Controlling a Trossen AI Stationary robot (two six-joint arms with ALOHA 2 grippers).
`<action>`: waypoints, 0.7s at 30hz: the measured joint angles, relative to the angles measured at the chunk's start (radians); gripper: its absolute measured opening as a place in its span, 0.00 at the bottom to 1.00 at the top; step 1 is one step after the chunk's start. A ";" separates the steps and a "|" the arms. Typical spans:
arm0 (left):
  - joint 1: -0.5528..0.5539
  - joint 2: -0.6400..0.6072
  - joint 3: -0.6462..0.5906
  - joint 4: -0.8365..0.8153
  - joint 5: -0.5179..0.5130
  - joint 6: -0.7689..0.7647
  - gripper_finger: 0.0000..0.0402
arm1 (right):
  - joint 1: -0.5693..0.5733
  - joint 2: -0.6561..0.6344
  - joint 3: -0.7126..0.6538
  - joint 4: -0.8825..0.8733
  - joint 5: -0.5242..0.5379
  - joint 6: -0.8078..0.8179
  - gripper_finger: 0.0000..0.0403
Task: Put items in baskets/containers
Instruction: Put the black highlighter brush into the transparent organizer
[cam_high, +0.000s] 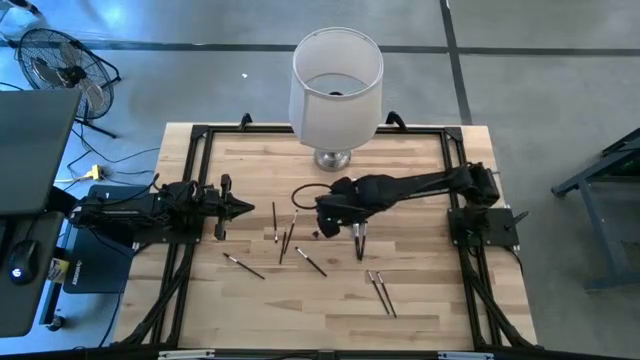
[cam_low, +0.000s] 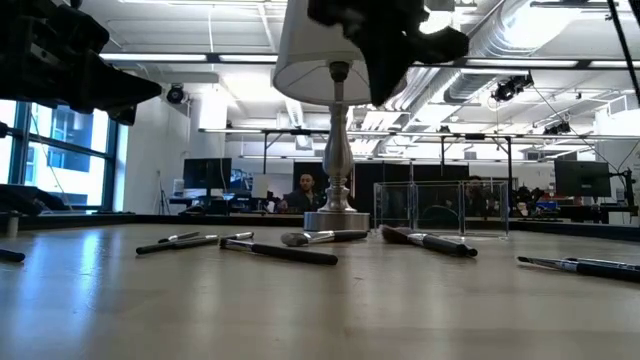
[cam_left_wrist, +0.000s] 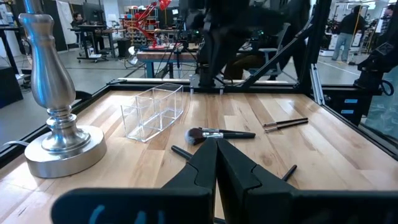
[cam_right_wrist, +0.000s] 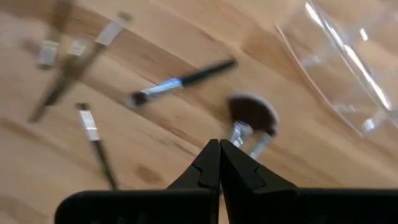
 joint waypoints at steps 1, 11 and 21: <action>0.000 0.000 0.000 0.000 0.000 0.000 0.00 | -0.006 0.010 -0.009 -0.009 -0.009 0.022 0.00; 0.000 0.000 0.000 0.000 0.000 0.000 0.00 | -0.024 0.035 -0.249 0.146 -0.119 0.182 0.16; 0.000 0.000 0.000 0.000 0.000 0.000 0.00 | -0.029 0.036 -0.416 0.410 -0.167 0.213 0.34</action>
